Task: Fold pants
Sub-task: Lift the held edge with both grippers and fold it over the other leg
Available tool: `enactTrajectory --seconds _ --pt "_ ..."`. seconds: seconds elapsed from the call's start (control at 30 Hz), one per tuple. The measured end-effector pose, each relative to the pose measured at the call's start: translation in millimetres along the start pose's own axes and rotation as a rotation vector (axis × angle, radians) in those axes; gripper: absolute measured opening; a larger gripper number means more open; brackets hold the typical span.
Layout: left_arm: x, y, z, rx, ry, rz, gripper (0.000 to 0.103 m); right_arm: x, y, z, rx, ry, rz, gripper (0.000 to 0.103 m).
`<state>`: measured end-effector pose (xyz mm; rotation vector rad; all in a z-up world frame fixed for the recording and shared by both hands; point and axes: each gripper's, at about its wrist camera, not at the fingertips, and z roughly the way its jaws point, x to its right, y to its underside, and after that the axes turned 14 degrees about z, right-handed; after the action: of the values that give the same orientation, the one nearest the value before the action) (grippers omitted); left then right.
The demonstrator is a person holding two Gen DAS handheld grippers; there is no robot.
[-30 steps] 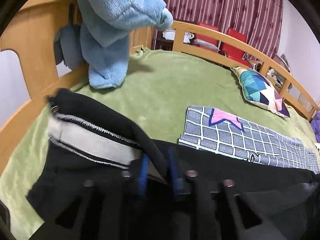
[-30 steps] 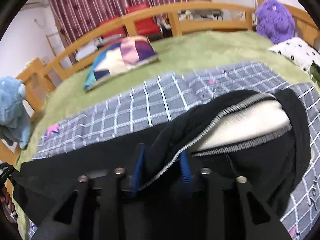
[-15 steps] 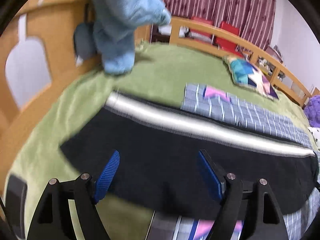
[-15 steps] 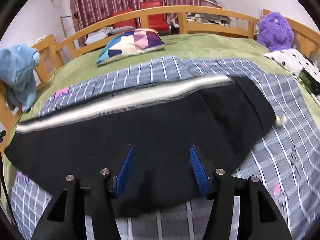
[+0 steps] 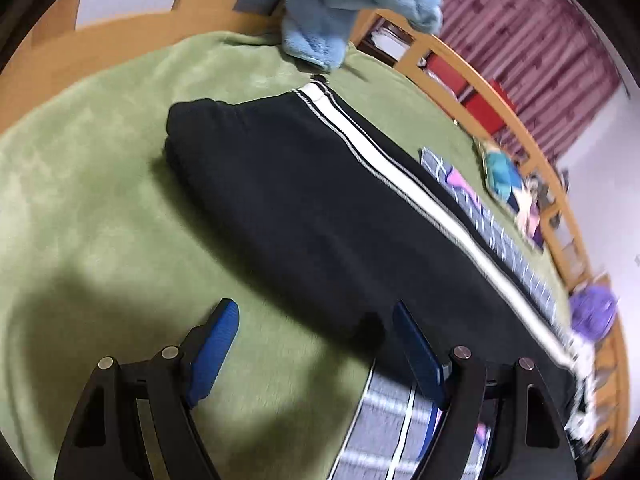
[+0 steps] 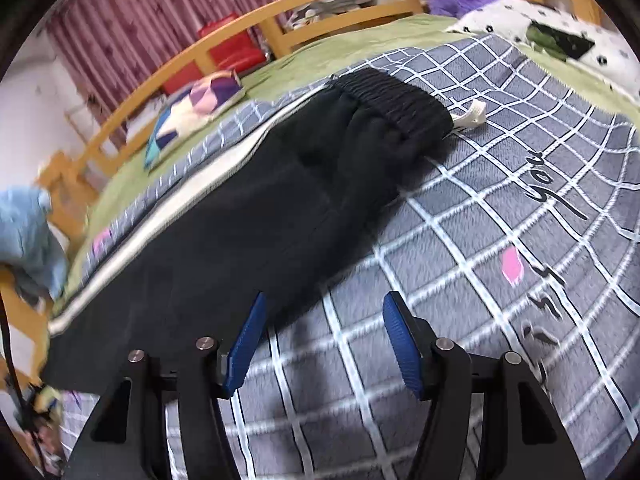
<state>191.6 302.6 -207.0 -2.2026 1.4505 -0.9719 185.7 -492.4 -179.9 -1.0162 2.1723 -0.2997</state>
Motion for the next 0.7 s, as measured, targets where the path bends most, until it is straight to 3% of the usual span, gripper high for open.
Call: enactTrajectory --seconds 0.17,0.33,0.4,0.47,0.57,0.7 --pt "-5 -17 22 0.036 0.014 -0.055 0.077 -4 -29 28 0.004 -0.038 0.038 0.065" --pt "4 -25 36 0.076 -0.028 -0.03 0.074 -8 -58 82 -0.033 -0.006 0.086 0.065" --pt "7 -31 40 0.076 -0.05 -0.017 0.059 -15 -68 93 -0.006 0.009 0.087 0.057" --pt "5 -42 46 0.048 -0.049 -0.015 0.01 -20 -74 99 0.008 0.032 0.083 0.029" --pt "7 -61 31 0.03 -0.005 -0.016 0.01 -27 -82 89 0.015 0.034 0.07 0.017" --pt "35 -72 -39 0.076 0.06 0.094 0.01 -46 -92 22 0.051 -0.042 0.022 0.015"
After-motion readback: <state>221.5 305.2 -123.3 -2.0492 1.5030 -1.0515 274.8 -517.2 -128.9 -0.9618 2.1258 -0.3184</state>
